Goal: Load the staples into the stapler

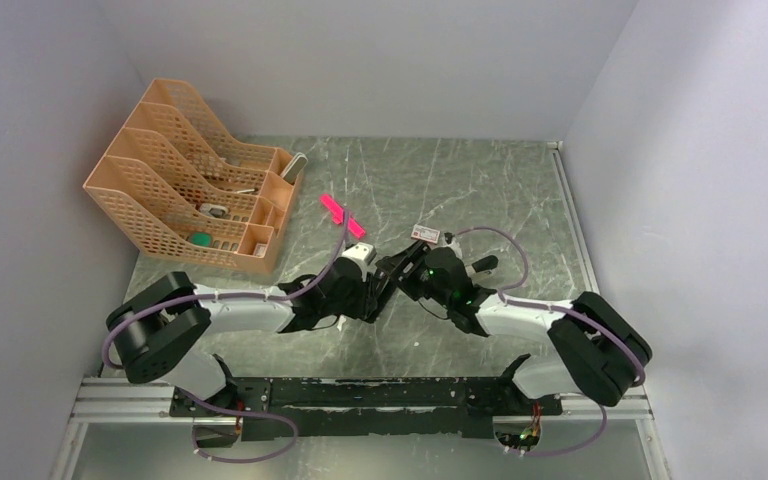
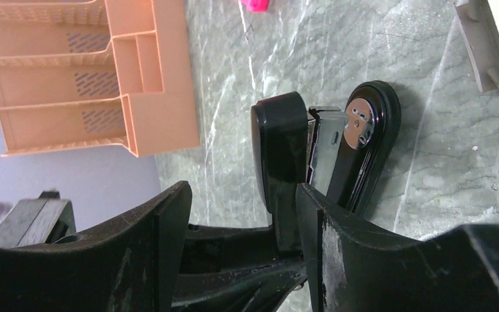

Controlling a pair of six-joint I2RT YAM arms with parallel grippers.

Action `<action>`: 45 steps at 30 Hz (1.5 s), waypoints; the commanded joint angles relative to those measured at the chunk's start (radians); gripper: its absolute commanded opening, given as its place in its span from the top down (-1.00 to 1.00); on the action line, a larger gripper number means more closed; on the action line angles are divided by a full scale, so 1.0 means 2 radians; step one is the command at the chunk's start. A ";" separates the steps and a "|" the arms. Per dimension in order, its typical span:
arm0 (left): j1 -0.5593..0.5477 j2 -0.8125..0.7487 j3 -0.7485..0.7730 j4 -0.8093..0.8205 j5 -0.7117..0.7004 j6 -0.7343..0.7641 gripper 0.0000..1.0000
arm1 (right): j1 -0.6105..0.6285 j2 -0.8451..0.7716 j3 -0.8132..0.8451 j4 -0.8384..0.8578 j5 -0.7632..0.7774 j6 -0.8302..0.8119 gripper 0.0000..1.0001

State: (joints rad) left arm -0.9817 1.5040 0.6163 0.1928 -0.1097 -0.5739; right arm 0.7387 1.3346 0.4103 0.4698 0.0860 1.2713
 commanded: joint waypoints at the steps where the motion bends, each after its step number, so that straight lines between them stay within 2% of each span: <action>1: -0.017 0.018 0.007 -0.032 -0.012 -0.010 0.86 | 0.006 0.013 0.022 -0.028 0.030 0.030 -0.27; 6: -0.024 0.024 0.017 -0.042 -0.024 -0.007 0.86 | 0.012 0.020 0.036 -0.085 0.048 0.042 -0.27; 17: -0.028 0.034 0.027 -0.047 -0.027 -0.001 0.86 | 0.015 0.066 0.027 -0.066 0.036 0.061 -0.21; 20: -0.028 0.035 0.028 -0.050 -0.029 0.001 0.86 | 0.014 0.079 0.026 -0.052 0.032 0.062 -0.11; 26: -0.029 0.038 0.033 -0.058 -0.032 0.006 0.86 | 0.014 0.091 0.023 -0.032 0.026 0.052 0.45; 27: -0.028 0.040 0.034 -0.060 -0.032 0.007 0.86 | 0.014 0.090 0.023 -0.032 0.026 0.051 0.48; 28: -0.028 0.042 0.036 -0.063 -0.033 0.008 0.86 | 0.014 0.089 0.024 -0.032 0.026 0.049 0.41; 31: -0.029 0.043 0.043 -0.074 -0.035 0.016 0.86 | 0.015 0.076 0.031 -0.047 0.032 0.034 -0.01; 35: -0.027 0.038 0.053 -0.100 -0.046 0.034 0.86 | 0.014 0.035 0.034 -0.062 0.041 -0.003 -0.31; 39: -0.016 0.034 0.066 -0.122 -0.058 0.058 0.86 | 0.014 -0.020 0.024 -0.096 0.051 -0.029 -0.50; 45: 0.006 0.039 0.094 -0.131 -0.078 0.142 0.86 | 0.013 -0.130 -0.012 -0.128 0.093 -0.103 -0.55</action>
State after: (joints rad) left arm -1.0042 1.5589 0.7475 0.0021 -0.1986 -0.4236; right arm 0.7616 1.1900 0.4381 0.2768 0.1848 1.2007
